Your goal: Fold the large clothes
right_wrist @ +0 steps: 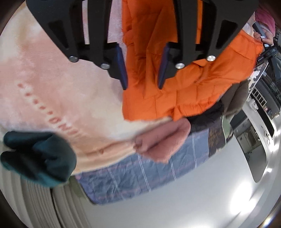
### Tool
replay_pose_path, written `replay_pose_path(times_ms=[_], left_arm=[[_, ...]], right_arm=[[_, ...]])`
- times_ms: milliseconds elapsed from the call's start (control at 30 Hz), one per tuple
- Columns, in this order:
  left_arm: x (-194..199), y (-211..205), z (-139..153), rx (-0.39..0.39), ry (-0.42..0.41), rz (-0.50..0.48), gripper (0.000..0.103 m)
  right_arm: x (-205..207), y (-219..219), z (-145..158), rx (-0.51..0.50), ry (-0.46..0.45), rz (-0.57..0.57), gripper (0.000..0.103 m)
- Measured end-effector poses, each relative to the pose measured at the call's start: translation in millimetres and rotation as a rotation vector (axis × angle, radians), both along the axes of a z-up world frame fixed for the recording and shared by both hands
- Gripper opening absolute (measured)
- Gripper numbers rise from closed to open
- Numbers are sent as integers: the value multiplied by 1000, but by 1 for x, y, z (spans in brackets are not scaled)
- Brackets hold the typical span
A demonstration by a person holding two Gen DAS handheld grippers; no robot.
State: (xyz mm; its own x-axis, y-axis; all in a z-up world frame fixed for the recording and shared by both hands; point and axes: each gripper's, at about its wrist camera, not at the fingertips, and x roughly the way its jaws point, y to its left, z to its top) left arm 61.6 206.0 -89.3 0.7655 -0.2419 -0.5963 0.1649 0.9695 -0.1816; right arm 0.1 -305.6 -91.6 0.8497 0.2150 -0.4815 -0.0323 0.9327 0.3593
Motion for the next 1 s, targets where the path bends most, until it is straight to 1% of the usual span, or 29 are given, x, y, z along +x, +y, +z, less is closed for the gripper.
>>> replay_pose_path(times_ms=[33, 67, 167, 267, 300, 333, 400, 500, 600, 700, 733, 800, 833, 867, 933, 1000], left_arm=[[-8, 3, 6, -1, -26, 11, 58], [-18, 5, 12, 10, -60, 28, 70], [-41, 6, 25, 23, -106, 3, 70], [-61, 2, 29, 38, -113, -16, 70], [-70, -1, 30, 49, -113, -29, 70], [-78, -4, 29, 56, -111, -47, 70], [-93, -10, 26, 61, -103, -88, 71], [-114, -20, 20, 89, -79, -166, 72], [-125, -29, 12, 89, -40, -241, 72], [-129, -40, 4, 38, -6, -348, 72], [-127, -44, 0, 33, 3, -368, 72], [-117, -56, -8, 49, 27, -385, 72], [-111, -60, -11, 52, 41, -388, 68], [-103, -65, -13, 39, 57, -407, 59], [-96, -73, -10, 28, 53, -433, 56], [-90, -80, 4, 60, -6, -435, 57]], right_arm=[[-6, -2, 4, -5, -13, 1, 40], [-15, -2, 9, -14, -26, 3, 41], [-39, 1, 16, -76, -38, 30, 43], [-58, 12, 15, -156, -33, 66, 45], [-63, 16, 13, -176, -31, 87, 48], [-70, 22, 9, -200, -26, 121, 53], [-79, 31, 2, -231, -16, 169, 58], [-87, 40, -11, -258, 16, 204, 58], [-92, 46, -25, -241, 57, 260, 58], [-96, 59, -34, -247, 68, 329, 58], [-96, 63, -35, -254, 69, 345, 58], [-91, 76, -37, -277, 72, 386, 58], [-89, 80, -37, -290, 71, 400, 58], [-86, 85, -36, -304, 67, 413, 58], [-83, 95, -28, -342, 31, 435, 58], [-79, 98, -14, -367, -31, 433, 58]])
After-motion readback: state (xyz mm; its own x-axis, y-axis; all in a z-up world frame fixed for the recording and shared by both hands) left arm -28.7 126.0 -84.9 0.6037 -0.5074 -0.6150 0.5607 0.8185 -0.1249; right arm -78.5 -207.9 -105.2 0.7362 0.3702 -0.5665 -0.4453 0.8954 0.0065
